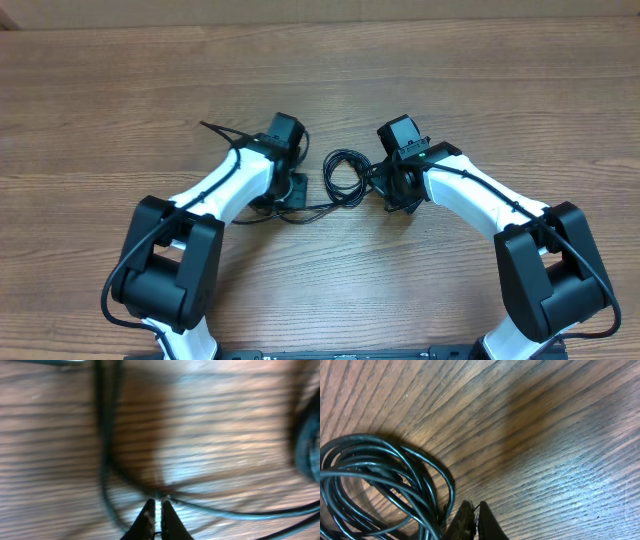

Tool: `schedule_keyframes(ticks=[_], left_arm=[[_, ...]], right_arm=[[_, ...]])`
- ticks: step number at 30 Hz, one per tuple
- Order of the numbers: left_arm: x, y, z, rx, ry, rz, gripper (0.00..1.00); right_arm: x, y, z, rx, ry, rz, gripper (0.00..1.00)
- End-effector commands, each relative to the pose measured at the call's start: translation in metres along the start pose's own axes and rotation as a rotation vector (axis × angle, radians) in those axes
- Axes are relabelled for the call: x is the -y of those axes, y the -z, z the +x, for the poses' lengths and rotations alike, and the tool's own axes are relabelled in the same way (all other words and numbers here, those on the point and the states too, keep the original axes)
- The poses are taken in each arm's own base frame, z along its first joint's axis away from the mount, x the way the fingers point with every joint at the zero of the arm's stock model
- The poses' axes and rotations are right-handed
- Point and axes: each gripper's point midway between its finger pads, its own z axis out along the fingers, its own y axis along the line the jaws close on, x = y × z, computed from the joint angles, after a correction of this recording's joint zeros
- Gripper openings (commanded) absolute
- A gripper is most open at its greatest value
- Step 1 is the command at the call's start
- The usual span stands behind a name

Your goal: Untangle cables

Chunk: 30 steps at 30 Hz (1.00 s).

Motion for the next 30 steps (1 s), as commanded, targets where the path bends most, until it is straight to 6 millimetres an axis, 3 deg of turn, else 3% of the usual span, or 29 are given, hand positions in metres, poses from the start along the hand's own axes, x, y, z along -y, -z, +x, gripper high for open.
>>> schedule_keyframes(ticks=[1,5,11,15,17,21,27,30], left_arm=[[-0.032,0.005,-0.005,-0.008,-0.028,-0.083,0.09],[-0.084,0.011,0.000,-0.026,0.060,-0.263,0.08],[-0.118,0.015,0.002,-0.038,0.194,-0.269,0.15],[-0.139,0.016,0.008,-0.055,0.324,-0.241,0.09],[-0.132,0.015,0.007,-0.065,0.358,-0.130,0.11],[-0.097,0.021,-0.007,-0.051,0.279,0.114,0.25],[-0.064,0.038,-0.037,0.027,0.189,0.139,0.39],[-0.035,0.044,-0.056,0.095,0.120,0.155,0.38]], right_arm=[[-0.005,0.004,0.003,-0.010,0.022,-0.027,0.04],[-0.010,0.005,0.012,-0.056,0.027,-0.052,0.04],[-0.023,0.005,0.034,-0.119,0.066,-0.093,0.04],[-0.028,0.004,0.045,-0.106,0.110,-0.092,0.04],[-0.032,0.003,0.045,-0.068,0.132,-0.090,0.04],[-0.035,0.003,0.041,-0.007,0.137,-0.083,0.04],[-0.030,0.003,0.028,0.036,0.118,-0.065,0.04],[-0.026,0.003,0.020,0.043,0.099,-0.058,0.05]])
